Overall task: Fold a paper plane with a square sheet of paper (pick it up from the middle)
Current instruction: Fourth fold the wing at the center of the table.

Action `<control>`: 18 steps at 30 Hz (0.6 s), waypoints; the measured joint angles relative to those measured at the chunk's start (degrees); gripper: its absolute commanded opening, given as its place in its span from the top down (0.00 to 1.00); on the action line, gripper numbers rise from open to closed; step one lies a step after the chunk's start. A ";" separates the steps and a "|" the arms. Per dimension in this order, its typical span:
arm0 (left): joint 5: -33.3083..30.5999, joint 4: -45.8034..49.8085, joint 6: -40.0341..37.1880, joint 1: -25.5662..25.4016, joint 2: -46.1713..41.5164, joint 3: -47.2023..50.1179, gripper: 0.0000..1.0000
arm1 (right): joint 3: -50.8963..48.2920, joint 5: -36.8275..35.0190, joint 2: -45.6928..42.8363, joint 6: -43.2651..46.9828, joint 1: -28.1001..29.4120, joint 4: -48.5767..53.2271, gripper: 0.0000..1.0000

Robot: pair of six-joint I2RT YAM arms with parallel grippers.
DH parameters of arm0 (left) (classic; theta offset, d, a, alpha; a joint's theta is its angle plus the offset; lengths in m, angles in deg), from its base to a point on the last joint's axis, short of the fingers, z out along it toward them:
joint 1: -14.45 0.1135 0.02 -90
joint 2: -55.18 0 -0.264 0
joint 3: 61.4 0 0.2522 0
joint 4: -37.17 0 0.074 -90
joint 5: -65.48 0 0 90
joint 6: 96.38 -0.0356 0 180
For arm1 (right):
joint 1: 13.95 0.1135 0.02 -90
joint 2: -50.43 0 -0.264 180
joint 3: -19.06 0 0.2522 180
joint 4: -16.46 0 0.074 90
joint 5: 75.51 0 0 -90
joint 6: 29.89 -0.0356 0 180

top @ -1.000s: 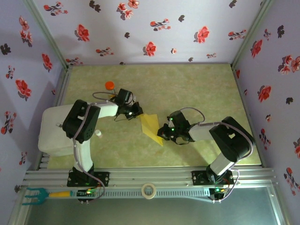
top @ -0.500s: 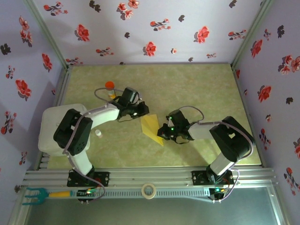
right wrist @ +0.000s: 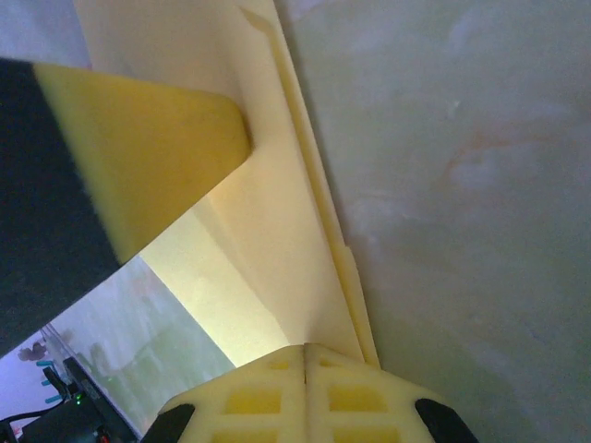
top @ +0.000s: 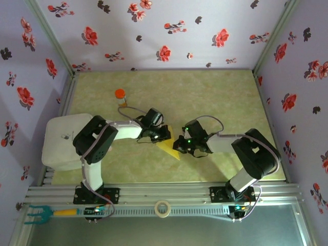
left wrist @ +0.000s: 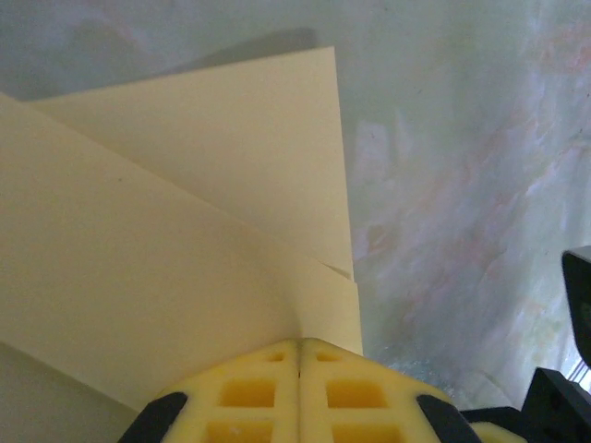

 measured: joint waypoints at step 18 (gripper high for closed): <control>0.28 -1.70 0.22 0.00 0.02 0.81 0.94 | -3.89 3.67 -0.68 0.07 0.31 -2.89 0.97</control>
